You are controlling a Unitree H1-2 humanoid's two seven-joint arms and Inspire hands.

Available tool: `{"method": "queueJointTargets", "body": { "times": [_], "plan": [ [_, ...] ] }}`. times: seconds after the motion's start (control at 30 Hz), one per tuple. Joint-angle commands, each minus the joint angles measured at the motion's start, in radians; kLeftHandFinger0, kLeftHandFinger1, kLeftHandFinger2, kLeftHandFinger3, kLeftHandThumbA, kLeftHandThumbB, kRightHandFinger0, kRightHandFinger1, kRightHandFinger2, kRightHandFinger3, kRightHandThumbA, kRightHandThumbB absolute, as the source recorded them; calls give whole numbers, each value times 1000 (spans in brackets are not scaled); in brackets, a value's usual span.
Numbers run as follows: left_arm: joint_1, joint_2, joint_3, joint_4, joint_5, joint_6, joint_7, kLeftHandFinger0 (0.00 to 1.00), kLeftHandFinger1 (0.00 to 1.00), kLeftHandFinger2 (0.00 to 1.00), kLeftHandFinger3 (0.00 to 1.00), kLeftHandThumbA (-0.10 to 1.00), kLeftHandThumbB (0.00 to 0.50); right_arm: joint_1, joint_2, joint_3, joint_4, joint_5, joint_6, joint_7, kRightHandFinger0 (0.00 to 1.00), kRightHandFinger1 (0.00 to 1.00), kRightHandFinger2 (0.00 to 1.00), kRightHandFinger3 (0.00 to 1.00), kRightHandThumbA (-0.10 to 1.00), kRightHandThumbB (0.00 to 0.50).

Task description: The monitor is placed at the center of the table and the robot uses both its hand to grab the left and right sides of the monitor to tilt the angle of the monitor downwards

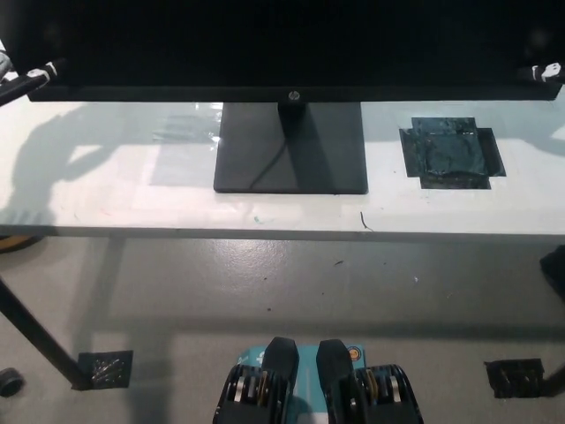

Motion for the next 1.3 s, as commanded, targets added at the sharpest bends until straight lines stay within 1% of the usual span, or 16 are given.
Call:
{"method": "queueJointTargets", "body": {
  "times": [0.0, 0.17, 0.27, 0.43, 0.5, 0.63, 0.73, 0.77, 0.87, 0.93, 1.03, 1.07, 1.13, 1.2, 1.23, 1.27],
  "plan": [
    [-132, -123, -78, 38, 90, -143, 40, 1000, 1000, 1000, 1000, 906, 444, -81, 102, 72, 0, -128, -73, -164, 1000, 1000, 1000, 1000, 641, 477],
    [-194, -146, -181, 175, 192, -168, 160, 1000, 1000, 1000, 1000, 977, 465, -87, 114, 163, 27, -223, -94, -349, 1000, 1000, 1000, 1000, 660, 500],
    [-212, -151, -226, 230, 224, -191, 215, 1000, 1000, 1000, 1000, 984, 476, -92, 124, 190, 42, -237, -78, -385, 1000, 1000, 1000, 1000, 744, 500],
    [-235, -159, -270, 273, 229, -194, 237, 1000, 1000, 1000, 1000, 957, 434, -91, 129, 172, 57, -201, -90, -405, 1000, 1000, 1000, 1000, 703, 500],
    [-229, -156, -266, 279, 220, -204, 238, 1000, 1000, 1000, 1000, 1000, 459, -86, 122, 154, 50, -183, -113, -389, 1000, 1000, 1000, 1000, 703, 487],
    [-189, -101, -201, 246, 156, -247, 185, 1000, 1000, 1000, 1000, 944, 424, -59, 76, 68, -15, -102, -168, -288, 1000, 1000, 1000, 1000, 767, 484],
    [-154, -62, -138, 248, 105, -281, 159, 1000, 1000, 1000, 1000, 917, 467, -6, 36, -6, -101, -42, -198, -203, 1000, 1000, 1000, 1000, 737, 482],
    [-136, -44, -108, 246, 77, -298, 141, 1000, 1000, 1000, 1000, 924, 496, 21, 12, -17, -156, -38, -184, -178, 1000, 1000, 1000, 1000, 808, 497],
    [-132, -44, -87, 245, 85, -304, 135, 1000, 1000, 1000, 1000, 926, 498, 37, 8, -42, -193, -49, -168, -159, 1000, 1000, 1000, 1000, 809, 498],
    [-23, 54, 39, 145, -59, -352, 4, 1000, 1000, 1000, 1000, 1000, 500, 195, -70, -166, -414, 132, -171, -18, 1000, 1000, 1000, 1000, 805, 500],
    [-3, 62, 67, 106, -58, -342, -13, 1000, 1000, 1000, 1000, 1000, 500, 217, -73, -194, -460, 132, -148, 1, 1000, 1000, 1000, 1000, 806, 500],
    [89, 103, 134, -13, -149, -348, -63, 1000, 1000, 1000, 1000, 997, 412, 286, -101, -249, -565, 218, -136, 44, 1000, 1000, 1000, 1000, 775, 498],
    [218, 154, 209, -207, -232, -311, -96, 1000, 1000, 1000, 1000, 1000, 420, 371, -120, -321, -683, 314, -121, 83, 1000, 1000, 1000, 1000, 773, 456],
    [234, 154, 230, -238, -230, -291, -106, 1000, 1000, 1000, 1000, 1000, 420, 379, -117, -339, -701, 312, -109, 94, 1000, 1000, 1000, 1000, 776, 457],
    [311, 168, 302, -326, -327, -259, -139, 1000, 1000, 1000, 1000, 1000, 431, 442, -130, -378, -795, 356, -74, 97, 1000, 1000, 1000, 1000, 887, 462],
    [346, 172, 337, -368, -368, -242, -156, 1000, 1000, 1000, 1000, 1000, 432, 470, -134, -399, -838, 374, -57, 103, 1000, 1000, 1000, 1000, 892, 463]
  ]
}}
